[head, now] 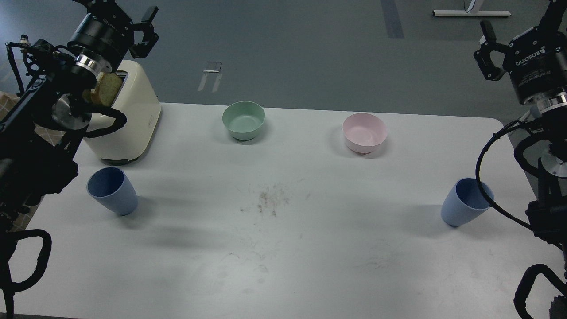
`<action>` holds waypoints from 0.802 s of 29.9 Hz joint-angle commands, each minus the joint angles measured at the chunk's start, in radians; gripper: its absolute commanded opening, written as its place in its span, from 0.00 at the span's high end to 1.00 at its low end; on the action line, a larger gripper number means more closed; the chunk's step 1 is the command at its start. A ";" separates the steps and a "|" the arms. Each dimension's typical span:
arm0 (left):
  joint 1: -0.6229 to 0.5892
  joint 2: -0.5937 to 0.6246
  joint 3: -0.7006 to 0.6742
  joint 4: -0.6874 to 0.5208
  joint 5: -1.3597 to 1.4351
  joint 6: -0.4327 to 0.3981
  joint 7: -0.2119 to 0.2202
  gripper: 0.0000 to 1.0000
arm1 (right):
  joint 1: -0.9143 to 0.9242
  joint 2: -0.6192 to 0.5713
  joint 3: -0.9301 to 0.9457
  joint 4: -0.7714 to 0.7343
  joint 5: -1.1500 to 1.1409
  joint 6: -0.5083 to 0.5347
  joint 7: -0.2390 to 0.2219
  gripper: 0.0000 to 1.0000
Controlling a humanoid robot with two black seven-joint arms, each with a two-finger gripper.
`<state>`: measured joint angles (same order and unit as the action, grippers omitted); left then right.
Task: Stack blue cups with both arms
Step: 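Move the left gripper down toward the blue cup nearest it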
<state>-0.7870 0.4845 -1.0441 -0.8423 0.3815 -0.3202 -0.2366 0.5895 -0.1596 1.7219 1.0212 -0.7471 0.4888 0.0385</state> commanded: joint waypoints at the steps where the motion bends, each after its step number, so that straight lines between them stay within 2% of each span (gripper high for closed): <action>1: -0.009 -0.003 0.001 -0.011 0.001 0.001 -0.006 0.02 | -0.002 0.000 0.001 0.000 0.000 0.000 0.001 0.00; 3: -0.012 -0.003 0.004 -0.012 0.004 0.004 -0.015 0.02 | -0.002 0.002 0.001 0.000 0.000 0.000 0.001 0.00; 4: -0.014 0.000 0.004 -0.012 0.008 0.007 -0.035 0.02 | -0.002 0.002 0.001 0.000 0.000 0.000 0.001 0.00; 8: -0.021 0.003 0.003 -0.012 0.010 0.013 -0.044 0.02 | 0.000 0.002 0.001 -0.001 0.000 0.000 0.001 0.00; 10: -0.041 0.015 0.001 -0.012 -0.003 0.036 -0.026 0.02 | 0.004 0.002 0.001 0.000 0.000 0.000 0.000 0.00; 16: -0.095 0.039 -0.007 -0.012 0.002 0.030 0.031 0.02 | 0.007 0.000 0.010 -0.012 0.008 0.000 -0.002 0.00; 19: -0.101 0.051 0.001 -0.008 0.007 0.014 0.034 0.02 | 0.006 -0.003 0.010 -0.004 0.015 0.000 -0.002 0.00; 21: -0.089 0.052 -0.002 -0.006 0.007 -0.052 0.031 0.02 | 0.004 -0.005 0.010 0.002 0.017 0.000 -0.002 0.00; 24: -0.067 0.057 -0.013 -0.006 0.005 -0.082 0.020 0.02 | 0.000 -0.009 0.011 0.005 0.017 0.000 0.001 0.00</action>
<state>-0.8754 0.5361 -1.0468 -0.8490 0.3876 -0.3649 -0.2064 0.5947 -0.1639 1.7319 1.0221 -0.7306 0.4887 0.0369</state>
